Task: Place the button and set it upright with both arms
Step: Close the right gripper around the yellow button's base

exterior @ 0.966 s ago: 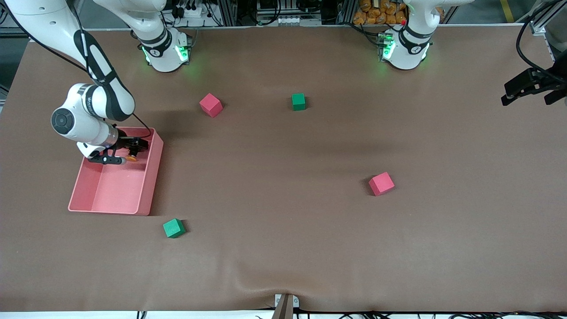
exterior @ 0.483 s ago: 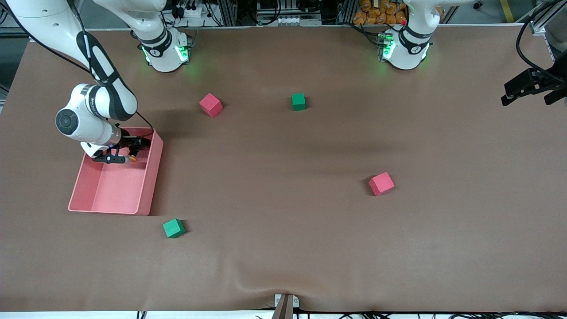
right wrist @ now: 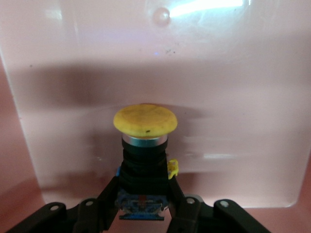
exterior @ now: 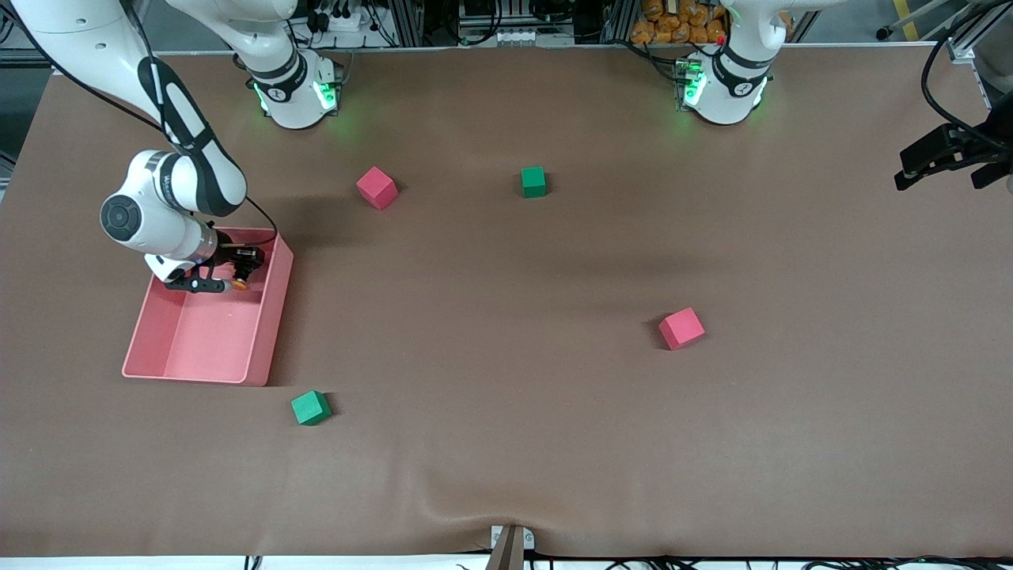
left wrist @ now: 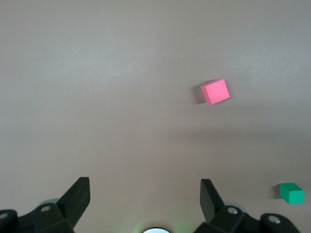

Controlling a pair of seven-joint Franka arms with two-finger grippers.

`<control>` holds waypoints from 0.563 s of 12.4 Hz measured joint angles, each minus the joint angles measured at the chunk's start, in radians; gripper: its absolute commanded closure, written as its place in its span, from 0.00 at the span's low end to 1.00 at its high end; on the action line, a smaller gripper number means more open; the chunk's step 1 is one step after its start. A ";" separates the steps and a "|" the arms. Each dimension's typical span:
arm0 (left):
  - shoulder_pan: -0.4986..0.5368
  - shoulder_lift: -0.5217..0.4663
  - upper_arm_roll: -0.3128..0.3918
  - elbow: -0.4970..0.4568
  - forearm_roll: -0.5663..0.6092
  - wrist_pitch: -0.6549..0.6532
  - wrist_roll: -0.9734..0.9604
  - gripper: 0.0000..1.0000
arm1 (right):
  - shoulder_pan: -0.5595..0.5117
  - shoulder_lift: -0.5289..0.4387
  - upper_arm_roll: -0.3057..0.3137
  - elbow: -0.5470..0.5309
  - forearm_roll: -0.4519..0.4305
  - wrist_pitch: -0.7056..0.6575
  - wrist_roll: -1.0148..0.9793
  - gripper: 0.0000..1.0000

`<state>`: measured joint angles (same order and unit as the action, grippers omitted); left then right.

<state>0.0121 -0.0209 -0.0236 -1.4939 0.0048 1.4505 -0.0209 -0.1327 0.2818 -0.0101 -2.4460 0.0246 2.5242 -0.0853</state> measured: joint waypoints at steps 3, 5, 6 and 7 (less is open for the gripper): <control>0.000 0.000 0.000 0.000 0.000 0.000 0.001 0.00 | 0.000 0.000 0.000 0.000 0.000 0.000 0.000 1.00; 0.000 0.000 0.000 0.000 0.000 0.000 0.001 0.00 | 0.000 0.000 0.000 0.001 0.000 -0.002 0.000 1.00; 0.000 0.000 0.000 0.000 0.000 0.000 0.001 0.00 | 0.002 -0.001 0.001 0.004 0.000 -0.005 0.000 1.00; 0.000 0.000 0.000 0.000 0.000 0.000 0.001 0.00 | 0.006 -0.004 0.003 0.019 0.000 -0.016 0.000 1.00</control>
<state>0.0123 -0.0208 -0.0234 -1.4943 0.0048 1.4502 -0.0200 -0.1262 0.2779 -0.0073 -2.4271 0.0246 2.5082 -0.0856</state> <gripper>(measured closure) 0.000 0.577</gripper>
